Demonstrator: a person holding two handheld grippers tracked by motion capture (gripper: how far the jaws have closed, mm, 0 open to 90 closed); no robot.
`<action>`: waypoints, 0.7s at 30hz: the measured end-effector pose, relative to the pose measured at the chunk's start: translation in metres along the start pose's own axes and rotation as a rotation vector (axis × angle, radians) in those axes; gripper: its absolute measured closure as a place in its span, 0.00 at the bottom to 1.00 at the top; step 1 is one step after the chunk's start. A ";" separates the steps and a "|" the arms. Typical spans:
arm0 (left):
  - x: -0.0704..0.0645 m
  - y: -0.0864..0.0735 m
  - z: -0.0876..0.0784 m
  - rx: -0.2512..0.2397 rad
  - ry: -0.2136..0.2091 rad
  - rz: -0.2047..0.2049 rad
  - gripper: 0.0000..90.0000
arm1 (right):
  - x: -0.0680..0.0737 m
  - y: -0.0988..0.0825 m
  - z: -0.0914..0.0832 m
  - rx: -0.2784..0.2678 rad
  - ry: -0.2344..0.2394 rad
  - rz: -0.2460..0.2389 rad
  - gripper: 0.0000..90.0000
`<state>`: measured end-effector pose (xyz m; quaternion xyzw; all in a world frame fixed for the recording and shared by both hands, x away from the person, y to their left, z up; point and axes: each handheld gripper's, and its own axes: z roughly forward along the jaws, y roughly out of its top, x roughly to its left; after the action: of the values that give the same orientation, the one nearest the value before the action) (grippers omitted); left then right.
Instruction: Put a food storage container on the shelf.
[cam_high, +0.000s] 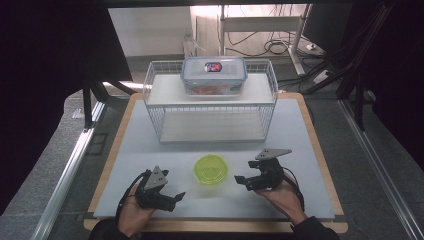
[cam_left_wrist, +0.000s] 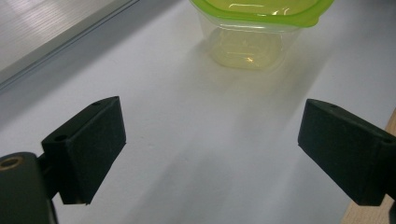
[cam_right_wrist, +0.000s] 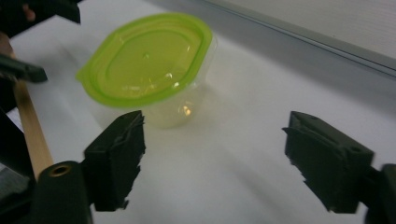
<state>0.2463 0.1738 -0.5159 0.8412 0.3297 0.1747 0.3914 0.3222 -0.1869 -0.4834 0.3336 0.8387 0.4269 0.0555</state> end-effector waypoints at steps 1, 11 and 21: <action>0.000 0.000 0.000 0.000 -0.001 -0.002 0.09 | -0.001 0.002 0.001 -0.004 0.006 0.016 0.28; -0.002 0.000 0.001 0.004 -0.007 0.023 0.09 | -0.003 0.027 0.029 0.014 0.059 0.087 0.55; -0.003 0.000 0.001 0.008 -0.012 0.034 0.09 | -0.013 0.035 0.052 0.047 0.121 0.180 0.69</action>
<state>0.2449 0.1711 -0.5165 0.8493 0.3134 0.1749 0.3872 0.3692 -0.1452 -0.4920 0.3825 0.8169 0.4296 -0.0415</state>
